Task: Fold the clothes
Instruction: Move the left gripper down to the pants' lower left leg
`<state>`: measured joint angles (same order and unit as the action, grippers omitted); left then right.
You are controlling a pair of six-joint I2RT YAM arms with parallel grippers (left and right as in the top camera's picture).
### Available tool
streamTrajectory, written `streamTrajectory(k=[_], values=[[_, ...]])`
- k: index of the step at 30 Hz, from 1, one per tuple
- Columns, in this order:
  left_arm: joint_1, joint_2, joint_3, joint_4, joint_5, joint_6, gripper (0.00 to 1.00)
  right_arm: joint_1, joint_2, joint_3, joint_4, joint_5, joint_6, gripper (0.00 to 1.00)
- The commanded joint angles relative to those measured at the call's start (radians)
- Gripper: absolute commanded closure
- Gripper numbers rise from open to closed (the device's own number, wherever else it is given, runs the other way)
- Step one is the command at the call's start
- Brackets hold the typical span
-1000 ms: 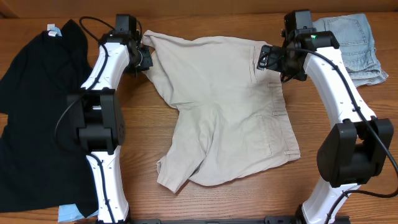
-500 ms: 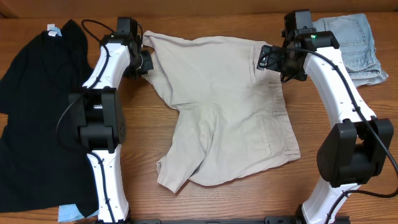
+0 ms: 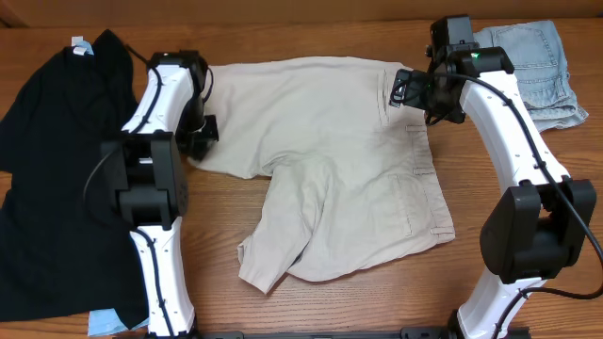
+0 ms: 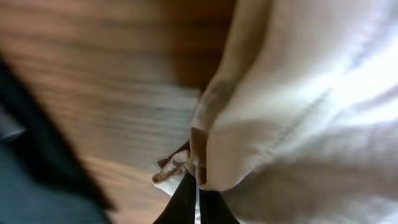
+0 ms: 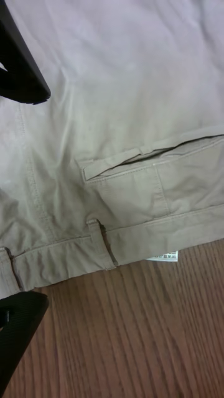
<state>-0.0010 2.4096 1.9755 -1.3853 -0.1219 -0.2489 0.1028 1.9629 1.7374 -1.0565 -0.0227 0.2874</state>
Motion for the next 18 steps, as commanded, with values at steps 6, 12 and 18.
streamTrajectory(k=[6,12,18], values=[[0.117,0.036,0.118,-0.017,-0.099,0.052,0.0,-0.002,-0.013,0.027,0.005,-0.01,-0.008,0.0],[0.12,0.032,0.475,-0.177,0.0,0.076,0.0,-0.002,-0.127,0.11,-0.116,-0.044,-0.035,0.0],[0.111,0.008,0.911,-0.305,0.18,0.092,0.0,-0.002,-0.339,0.126,-0.258,-0.05,-0.033,0.01]])
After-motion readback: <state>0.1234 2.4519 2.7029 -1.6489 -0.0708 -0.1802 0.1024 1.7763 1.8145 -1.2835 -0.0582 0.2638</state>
